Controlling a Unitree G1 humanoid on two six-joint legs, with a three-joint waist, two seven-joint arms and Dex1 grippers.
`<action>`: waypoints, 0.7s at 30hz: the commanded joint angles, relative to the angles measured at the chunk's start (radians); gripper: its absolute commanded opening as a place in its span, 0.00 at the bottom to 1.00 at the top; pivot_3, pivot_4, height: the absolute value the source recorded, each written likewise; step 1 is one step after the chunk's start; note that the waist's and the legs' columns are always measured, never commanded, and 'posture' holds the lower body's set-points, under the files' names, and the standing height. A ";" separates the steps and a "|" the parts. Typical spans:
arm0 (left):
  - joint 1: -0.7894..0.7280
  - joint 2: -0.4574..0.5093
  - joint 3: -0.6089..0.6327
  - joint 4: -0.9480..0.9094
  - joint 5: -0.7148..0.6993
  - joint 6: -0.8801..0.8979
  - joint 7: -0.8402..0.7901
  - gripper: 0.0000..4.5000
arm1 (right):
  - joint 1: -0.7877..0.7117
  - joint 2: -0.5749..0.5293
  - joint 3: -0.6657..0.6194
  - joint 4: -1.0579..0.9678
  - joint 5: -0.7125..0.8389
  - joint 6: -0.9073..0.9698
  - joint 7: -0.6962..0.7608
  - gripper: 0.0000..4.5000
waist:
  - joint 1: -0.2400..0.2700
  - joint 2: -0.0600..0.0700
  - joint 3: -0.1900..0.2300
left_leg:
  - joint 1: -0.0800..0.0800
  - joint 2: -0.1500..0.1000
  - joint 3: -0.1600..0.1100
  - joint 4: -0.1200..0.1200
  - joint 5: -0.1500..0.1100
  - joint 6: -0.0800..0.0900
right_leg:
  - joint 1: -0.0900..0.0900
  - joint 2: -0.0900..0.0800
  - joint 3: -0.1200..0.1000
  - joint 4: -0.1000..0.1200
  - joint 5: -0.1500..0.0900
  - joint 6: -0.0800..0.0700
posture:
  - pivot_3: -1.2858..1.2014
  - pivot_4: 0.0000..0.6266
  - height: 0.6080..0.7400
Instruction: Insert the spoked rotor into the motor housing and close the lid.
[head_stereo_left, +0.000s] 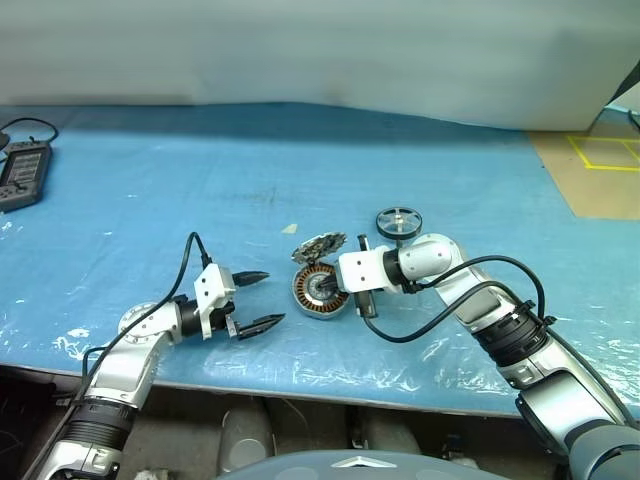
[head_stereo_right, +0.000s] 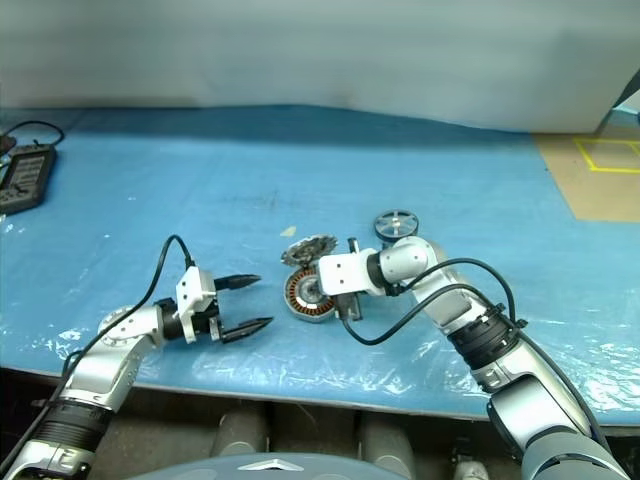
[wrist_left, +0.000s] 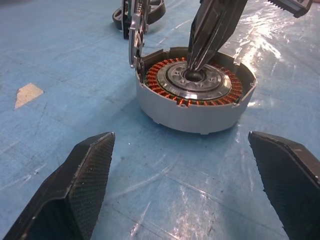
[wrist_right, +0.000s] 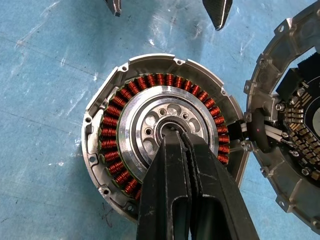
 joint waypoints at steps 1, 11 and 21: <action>-0.010 0.002 0.008 0.006 0.003 -0.035 -0.009 1.00 | 0.049 -0.016 0.079 0.105 -0.079 0.004 0.004 0.01 | 0.000 0.000 0.000 | 0.002 0.000 0.000 0.000 0.000 0.000 | 0.002 0.000 0.000 -0.001 0.000 0.000 | 0.52 0.24 1.00; -0.010 0.007 0.006 -0.036 -0.003 -0.009 0.001 1.00 | 0.059 -0.003 0.108 0.160 -0.097 -0.024 -0.002 0.01 | 0.000 -0.003 -0.007 | 0.010 0.000 0.000 -0.003 -0.002 0.003 | 0.011 0.000 0.001 -0.005 0.000 0.000 | 0.52 0.24 1.00; -0.008 0.007 0.007 -0.067 -0.006 0.019 0.009 1.00 | 0.044 0.014 0.124 0.284 -0.119 -0.089 -0.017 0.01 | -0.005 -0.003 -0.016 | 0.011 0.000 0.000 -0.006 -0.002 0.003 | 0.011 0.000 0.001 -0.007 -0.004 0.006 | 0.52 0.24 1.00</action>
